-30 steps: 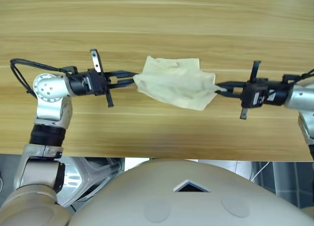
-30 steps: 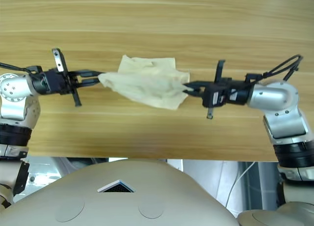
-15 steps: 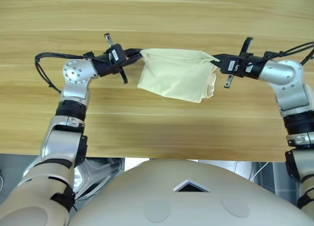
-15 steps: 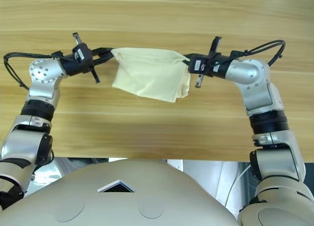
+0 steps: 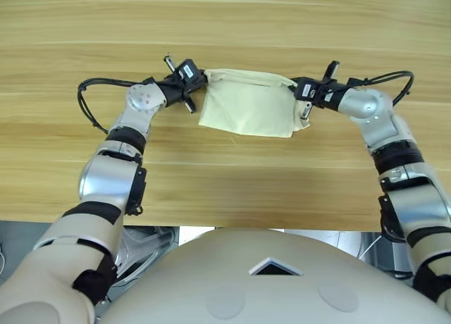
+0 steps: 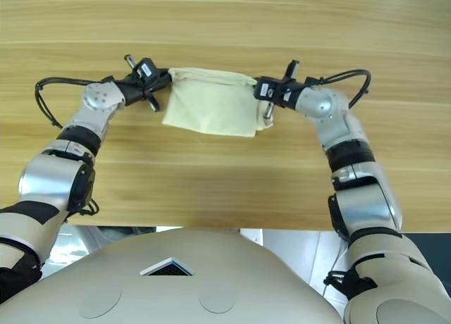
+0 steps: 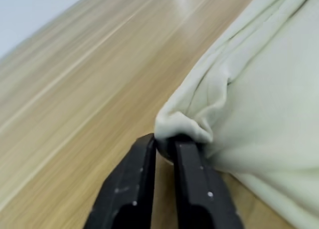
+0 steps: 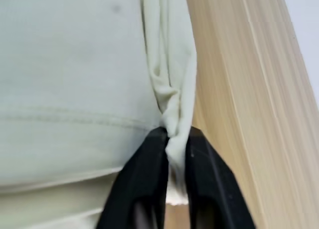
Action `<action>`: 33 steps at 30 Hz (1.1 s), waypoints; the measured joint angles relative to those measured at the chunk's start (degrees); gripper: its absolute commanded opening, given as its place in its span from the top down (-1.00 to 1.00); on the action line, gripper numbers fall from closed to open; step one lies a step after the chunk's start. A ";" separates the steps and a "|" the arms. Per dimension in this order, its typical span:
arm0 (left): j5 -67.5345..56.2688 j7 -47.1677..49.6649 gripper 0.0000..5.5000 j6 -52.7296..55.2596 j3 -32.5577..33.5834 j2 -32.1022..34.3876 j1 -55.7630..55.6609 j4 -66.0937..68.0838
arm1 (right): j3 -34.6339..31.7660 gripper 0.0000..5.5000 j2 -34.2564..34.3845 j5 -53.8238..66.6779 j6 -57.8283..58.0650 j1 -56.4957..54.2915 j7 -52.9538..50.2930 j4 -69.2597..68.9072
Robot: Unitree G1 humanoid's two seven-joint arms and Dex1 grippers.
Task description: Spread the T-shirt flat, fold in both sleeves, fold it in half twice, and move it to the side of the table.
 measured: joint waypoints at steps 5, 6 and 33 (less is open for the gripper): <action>-9.01 -10.92 0.35 8.04 8.19 -1.97 -0.38 1.54 | -9.79 0.32 5.40 15.36 4.35 -3.37 3.90 3.62; -11.40 -12.94 0.28 10.68 10.58 -2.31 -0.48 1.87 | -11.83 0.26 5.91 17.75 6.14 -4.45 4.45 5.08; -48.77 -57.55 0.48 23.99 25.62 -6.75 7.93 -20.21 | -1.39 0.20 11.15 9.65 -9.91 0.42 17.17 -2.68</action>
